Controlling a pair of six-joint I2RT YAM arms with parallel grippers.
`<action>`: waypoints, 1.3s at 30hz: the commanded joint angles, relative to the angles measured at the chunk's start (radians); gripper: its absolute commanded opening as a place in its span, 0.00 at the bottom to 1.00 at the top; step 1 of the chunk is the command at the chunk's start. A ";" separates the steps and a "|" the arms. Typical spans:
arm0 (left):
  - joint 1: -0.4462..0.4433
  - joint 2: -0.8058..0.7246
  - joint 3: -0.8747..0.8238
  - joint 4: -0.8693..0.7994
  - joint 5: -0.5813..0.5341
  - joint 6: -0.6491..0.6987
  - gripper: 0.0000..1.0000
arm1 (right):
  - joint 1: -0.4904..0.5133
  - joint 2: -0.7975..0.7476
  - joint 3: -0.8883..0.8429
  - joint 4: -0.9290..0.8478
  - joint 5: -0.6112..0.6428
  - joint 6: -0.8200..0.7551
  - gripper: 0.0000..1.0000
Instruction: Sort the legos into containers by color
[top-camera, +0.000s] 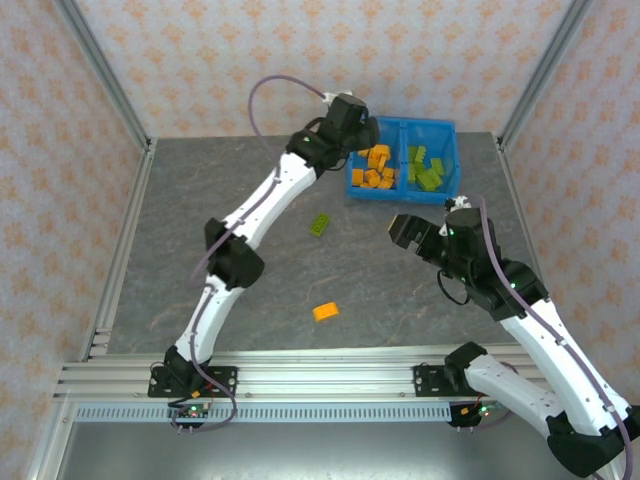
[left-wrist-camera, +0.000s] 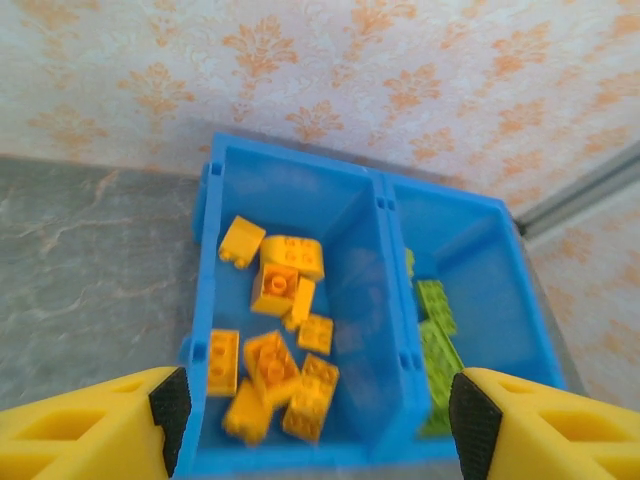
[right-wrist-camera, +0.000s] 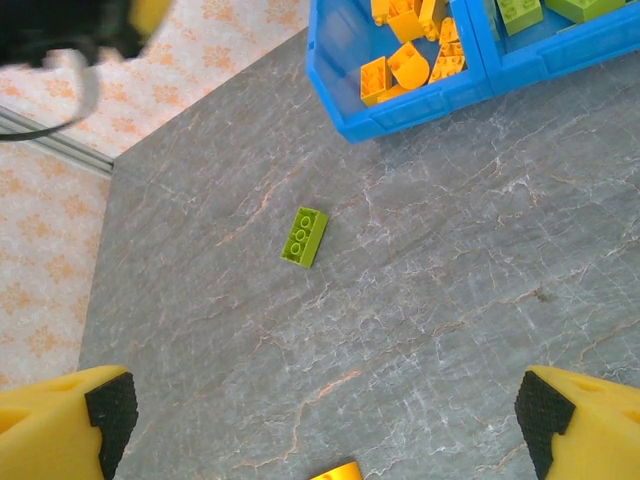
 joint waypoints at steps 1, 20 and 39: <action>-0.012 -0.254 -0.230 0.018 0.076 0.017 0.72 | -0.003 0.010 -0.014 0.013 0.028 0.009 0.99; -0.287 -1.062 -1.445 0.031 0.314 0.577 0.90 | -0.002 0.170 0.071 -0.241 -0.500 -0.323 0.99; -0.391 -0.865 -1.713 0.348 0.221 0.668 1.00 | -0.002 0.156 0.039 -0.283 -0.552 -0.323 0.99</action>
